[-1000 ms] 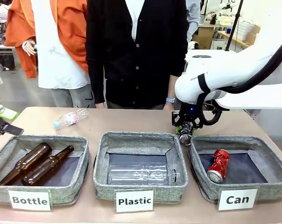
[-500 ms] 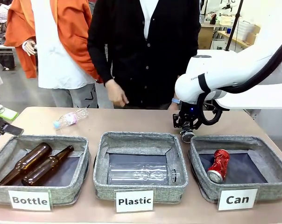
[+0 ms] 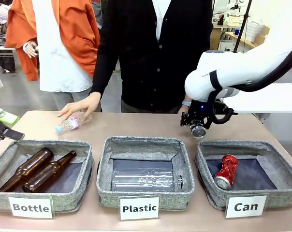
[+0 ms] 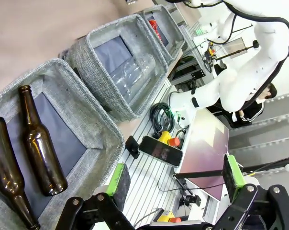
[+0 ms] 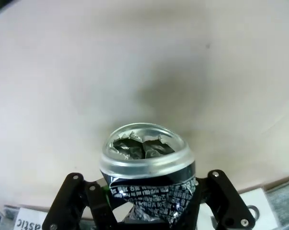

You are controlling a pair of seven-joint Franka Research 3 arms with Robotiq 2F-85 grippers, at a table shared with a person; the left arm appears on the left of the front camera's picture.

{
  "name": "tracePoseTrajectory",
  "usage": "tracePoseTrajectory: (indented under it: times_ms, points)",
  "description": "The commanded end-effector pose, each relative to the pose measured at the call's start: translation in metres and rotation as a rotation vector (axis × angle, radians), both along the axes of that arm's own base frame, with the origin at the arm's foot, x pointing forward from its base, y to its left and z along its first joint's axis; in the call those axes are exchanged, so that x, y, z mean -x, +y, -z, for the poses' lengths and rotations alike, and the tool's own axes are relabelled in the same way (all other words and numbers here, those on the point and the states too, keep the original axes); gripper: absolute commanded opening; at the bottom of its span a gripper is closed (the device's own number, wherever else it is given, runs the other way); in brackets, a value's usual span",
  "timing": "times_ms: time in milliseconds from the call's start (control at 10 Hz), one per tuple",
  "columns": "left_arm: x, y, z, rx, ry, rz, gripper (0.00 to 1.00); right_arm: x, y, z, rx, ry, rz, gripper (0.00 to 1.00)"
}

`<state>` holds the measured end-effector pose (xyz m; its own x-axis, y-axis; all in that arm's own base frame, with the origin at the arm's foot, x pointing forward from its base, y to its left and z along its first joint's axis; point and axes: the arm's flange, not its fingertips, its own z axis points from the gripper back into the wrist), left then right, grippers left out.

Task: Sort the can waste into the basket.
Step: Pick up the can waste from the table and place it in the right Fabric basket.

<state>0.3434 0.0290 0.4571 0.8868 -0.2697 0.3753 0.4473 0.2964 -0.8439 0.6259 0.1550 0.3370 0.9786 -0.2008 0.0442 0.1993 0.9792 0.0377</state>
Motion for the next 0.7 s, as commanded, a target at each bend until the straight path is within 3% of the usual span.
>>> tracePoseTrajectory:
  times_ms: [0,100,300,600]
  points:
    - [0.002,0.0,-0.001,0.0,0.001,0.012,1.0,0.017,-0.017,-0.044,-0.081,-0.059,-0.105,0.0]
    - [0.002,0.0,-0.001,0.0,0.001,0.012,1.0,0.04,-0.026,-0.073,-0.096,-0.058,-0.24,0.0]
    - [0.002,0.0,-0.001,0.0,0.001,0.012,1.0,0.123,-0.05,-0.123,-0.092,0.07,-0.628,0.0]
    - [0.002,0.0,-0.001,0.0,0.001,0.012,1.0,0.227,-0.082,-0.124,-0.107,0.241,-1.134,0.0]
